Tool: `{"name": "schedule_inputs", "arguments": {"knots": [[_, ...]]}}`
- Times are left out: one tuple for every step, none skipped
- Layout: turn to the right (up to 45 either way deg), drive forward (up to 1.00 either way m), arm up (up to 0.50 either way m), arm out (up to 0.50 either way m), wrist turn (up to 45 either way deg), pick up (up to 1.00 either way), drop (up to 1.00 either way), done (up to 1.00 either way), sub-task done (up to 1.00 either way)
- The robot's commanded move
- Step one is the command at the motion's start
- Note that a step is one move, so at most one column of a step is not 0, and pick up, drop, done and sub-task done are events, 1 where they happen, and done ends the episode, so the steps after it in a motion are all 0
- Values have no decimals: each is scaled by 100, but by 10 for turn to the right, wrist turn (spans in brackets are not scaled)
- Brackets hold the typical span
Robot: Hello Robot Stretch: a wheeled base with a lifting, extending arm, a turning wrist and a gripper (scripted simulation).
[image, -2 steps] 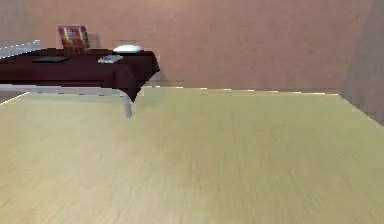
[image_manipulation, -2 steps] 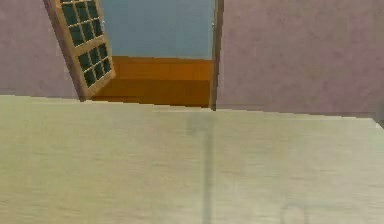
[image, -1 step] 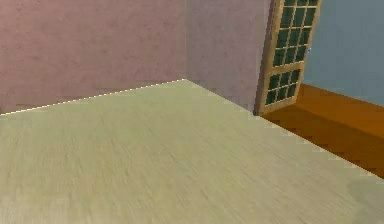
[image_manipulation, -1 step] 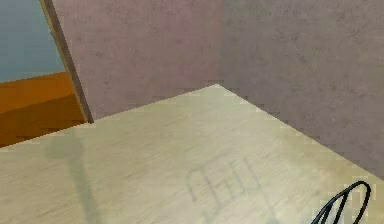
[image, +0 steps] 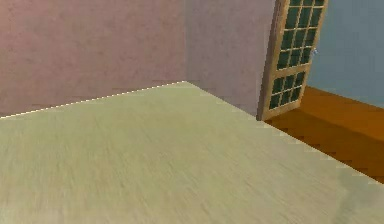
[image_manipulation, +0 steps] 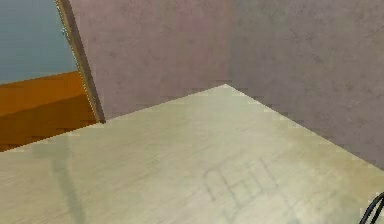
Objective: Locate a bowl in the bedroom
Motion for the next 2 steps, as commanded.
{"name": "schedule_inputs", "arguments": {"knots": [[-450, 0, 0, 0, 0, 0, 0, 0, 0], [-390, 0, 0, 0, 0, 0, 0, 0, 0]]}}
